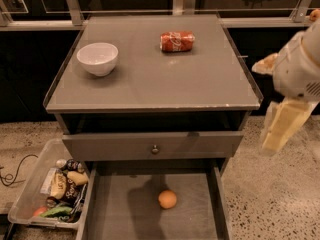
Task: Pick orange from middle drawer and place on counter
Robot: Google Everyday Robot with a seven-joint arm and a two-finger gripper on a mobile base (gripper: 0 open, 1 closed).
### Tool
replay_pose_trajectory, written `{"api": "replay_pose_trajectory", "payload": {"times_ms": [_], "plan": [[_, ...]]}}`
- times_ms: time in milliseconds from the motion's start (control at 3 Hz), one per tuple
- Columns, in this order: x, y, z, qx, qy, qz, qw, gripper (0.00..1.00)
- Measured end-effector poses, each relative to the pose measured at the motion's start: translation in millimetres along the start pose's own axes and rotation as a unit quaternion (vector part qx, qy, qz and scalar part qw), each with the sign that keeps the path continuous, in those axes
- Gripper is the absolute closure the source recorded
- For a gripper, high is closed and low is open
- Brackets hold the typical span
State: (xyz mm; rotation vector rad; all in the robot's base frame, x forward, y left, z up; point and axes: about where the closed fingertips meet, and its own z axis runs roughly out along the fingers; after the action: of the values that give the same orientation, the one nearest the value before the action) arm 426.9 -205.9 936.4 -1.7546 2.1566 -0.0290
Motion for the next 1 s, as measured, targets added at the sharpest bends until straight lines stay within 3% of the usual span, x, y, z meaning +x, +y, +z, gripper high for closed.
{"api": "replay_pose_trajectory", "payload": {"times_ms": [667, 1000], "plan": [[31.2, 63.3, 119.6, -0.026, -0.090, -0.002, 0.9956, 0.00], [37.4, 80.0, 179.0, -0.040, -0.109, -0.006, 0.9933, 0.00]]}}
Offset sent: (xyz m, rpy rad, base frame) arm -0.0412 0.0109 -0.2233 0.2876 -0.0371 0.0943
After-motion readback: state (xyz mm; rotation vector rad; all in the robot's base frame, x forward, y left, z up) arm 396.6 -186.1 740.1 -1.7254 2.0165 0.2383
